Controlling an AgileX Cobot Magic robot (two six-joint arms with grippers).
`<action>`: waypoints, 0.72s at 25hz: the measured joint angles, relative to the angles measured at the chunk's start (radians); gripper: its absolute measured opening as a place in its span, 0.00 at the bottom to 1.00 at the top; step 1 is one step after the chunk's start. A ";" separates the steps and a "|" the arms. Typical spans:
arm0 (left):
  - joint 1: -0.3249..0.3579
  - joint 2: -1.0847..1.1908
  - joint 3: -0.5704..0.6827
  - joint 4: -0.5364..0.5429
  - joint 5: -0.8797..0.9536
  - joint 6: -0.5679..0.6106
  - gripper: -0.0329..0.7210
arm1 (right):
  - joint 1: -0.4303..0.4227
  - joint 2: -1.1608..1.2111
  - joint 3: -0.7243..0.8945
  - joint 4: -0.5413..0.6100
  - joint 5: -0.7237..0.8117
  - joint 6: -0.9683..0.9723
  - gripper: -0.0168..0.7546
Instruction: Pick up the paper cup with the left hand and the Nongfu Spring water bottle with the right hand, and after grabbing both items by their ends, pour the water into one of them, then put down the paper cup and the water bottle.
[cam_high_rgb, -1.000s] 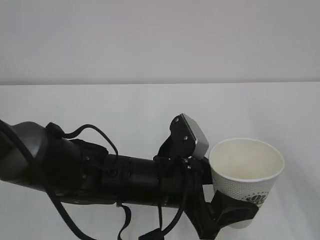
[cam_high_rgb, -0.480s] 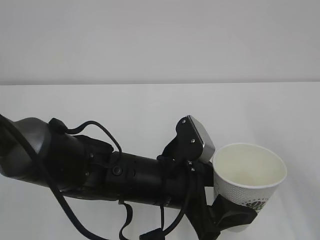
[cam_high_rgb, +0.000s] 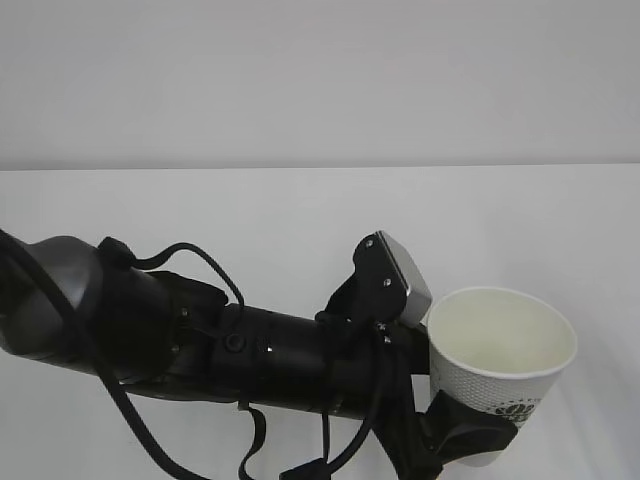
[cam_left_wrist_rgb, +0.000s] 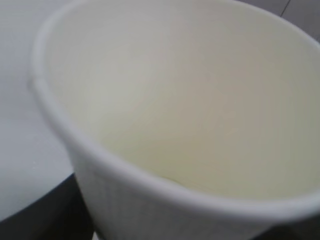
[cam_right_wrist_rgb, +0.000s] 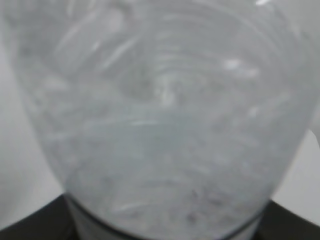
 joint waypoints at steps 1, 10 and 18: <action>0.000 0.000 0.000 0.000 -0.001 0.000 0.77 | 0.000 0.000 0.000 0.000 0.000 -0.007 0.55; 0.000 0.000 0.000 0.002 -0.008 0.000 0.77 | 0.000 0.000 0.000 0.000 0.000 -0.129 0.55; 0.000 0.000 0.000 0.004 -0.022 -0.002 0.77 | 0.000 0.000 0.000 0.000 0.044 -0.258 0.55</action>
